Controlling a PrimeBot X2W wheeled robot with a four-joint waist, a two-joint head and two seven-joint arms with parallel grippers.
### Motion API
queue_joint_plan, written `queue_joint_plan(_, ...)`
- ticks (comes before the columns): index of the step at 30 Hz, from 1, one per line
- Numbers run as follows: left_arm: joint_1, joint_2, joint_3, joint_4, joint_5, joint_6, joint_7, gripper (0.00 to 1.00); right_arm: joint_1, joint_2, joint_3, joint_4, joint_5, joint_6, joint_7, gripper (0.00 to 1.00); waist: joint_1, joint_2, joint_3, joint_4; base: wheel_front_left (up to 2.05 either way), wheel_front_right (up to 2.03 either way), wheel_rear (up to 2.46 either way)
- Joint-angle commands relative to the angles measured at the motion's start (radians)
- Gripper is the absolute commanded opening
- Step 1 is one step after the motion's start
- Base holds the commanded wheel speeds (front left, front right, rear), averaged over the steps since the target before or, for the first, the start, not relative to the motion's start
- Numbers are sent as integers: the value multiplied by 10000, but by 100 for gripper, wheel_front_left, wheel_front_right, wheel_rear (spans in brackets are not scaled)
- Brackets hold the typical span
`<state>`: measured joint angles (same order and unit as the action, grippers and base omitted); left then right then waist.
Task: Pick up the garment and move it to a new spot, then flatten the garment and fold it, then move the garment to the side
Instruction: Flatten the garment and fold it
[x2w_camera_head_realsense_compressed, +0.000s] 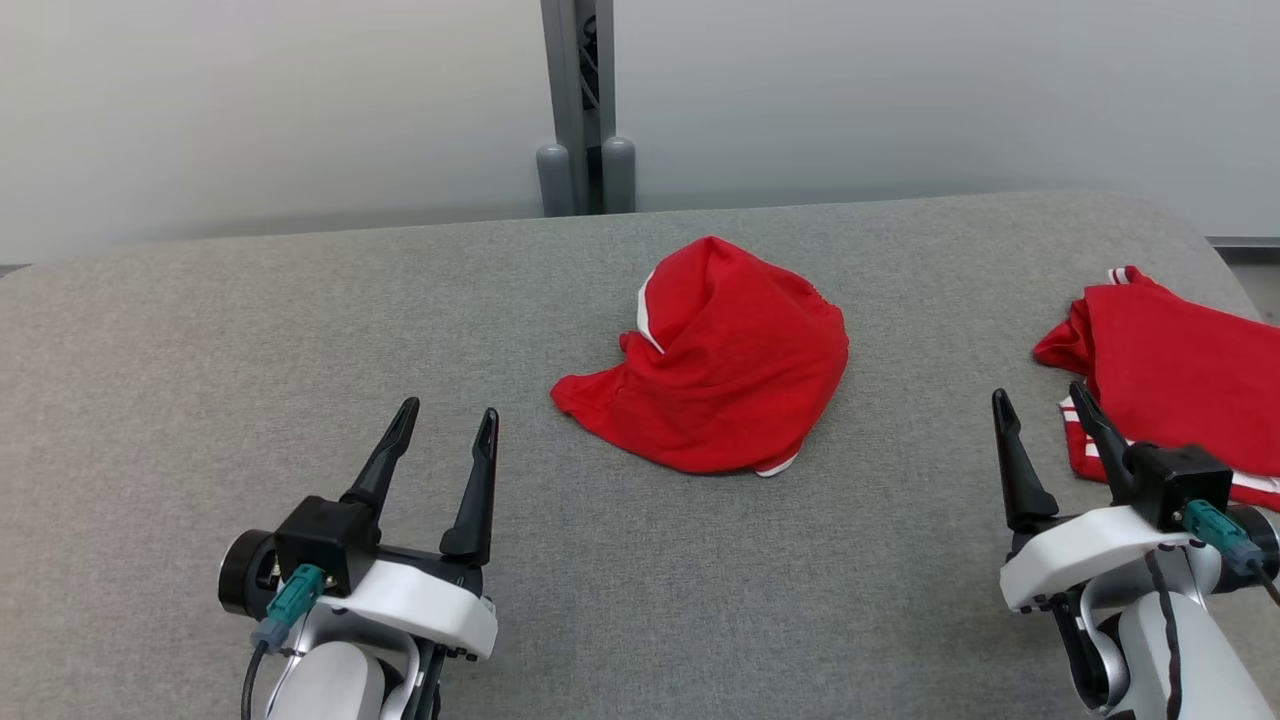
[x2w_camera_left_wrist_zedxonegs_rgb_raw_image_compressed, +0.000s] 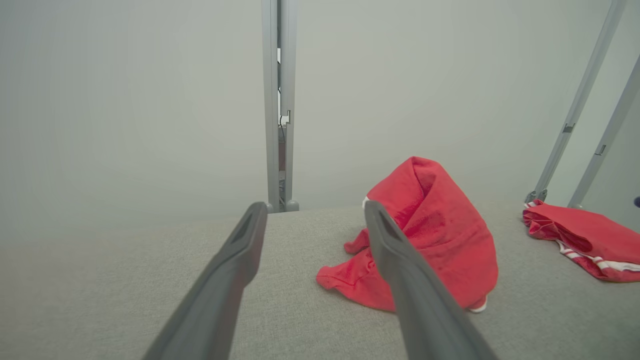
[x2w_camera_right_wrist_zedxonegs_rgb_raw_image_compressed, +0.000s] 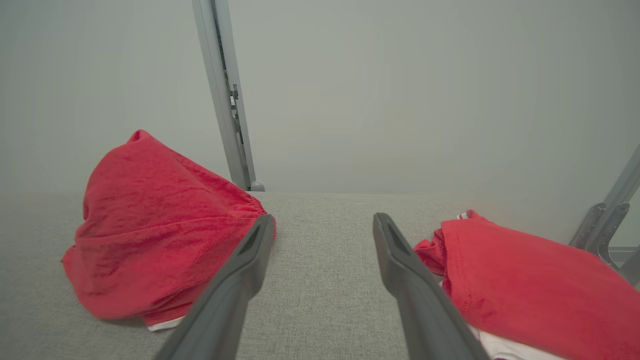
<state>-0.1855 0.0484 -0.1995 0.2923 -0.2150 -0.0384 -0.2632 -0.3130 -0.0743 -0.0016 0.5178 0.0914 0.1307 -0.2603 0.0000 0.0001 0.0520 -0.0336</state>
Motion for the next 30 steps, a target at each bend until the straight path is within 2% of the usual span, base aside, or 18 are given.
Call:
queue_joint_plan(1, -107, 44, 67, -20, 67, -6, -3, 100, 98, -9, -29, -110, 176, 0, -46, 100, 0, -1, 99, -206, 0, 0, 0)
queue_joint_plan(7, -198, 43, -87, 40, 83, -123, -3, 100, 20, 111, 685, 461, 1032, 2, 63, 100, 0, -1, 201, -41, 0, 0, 0)
queue_joint_plan(8, -229, 44, -151, 78, 90, -130, -3, 100, -49, 139, 1195, 766, 1579, 2, 262, 100, 0, -1, 259, 142, 0, 0, 0)
queue_joint_plan(11, -270, 41, -194, 138, 132, -136, -3, 100, -159, 46, 1922, 1255, 2076, 2, 480, 100, 0, -1, 365, 465, 0, 0, 0)
queue_joint_plan(17, -320, 43, -119, 180, 223, -184, -3, 100, -513, -133, 2918, 2055, 2437, 2, 567, 100, 0, -1, 563, 1014, 0, 0, 0)
queue_joint_plan(25, -380, 41, -163, 197, 239, -228, -3, 100, -1363, -254, 3141, 3532, 2536, 2, 257, 100, 0, -1, 875, 1787, 0, 0, 0)
queue_joint_plan(30, -385, 40, -167, 199, 228, -232, -3, 100, -1849, -193, 3206, 4343, 2547, 2, 103, 100, 0, -1, 1013, 2032, 0, 0, 0)
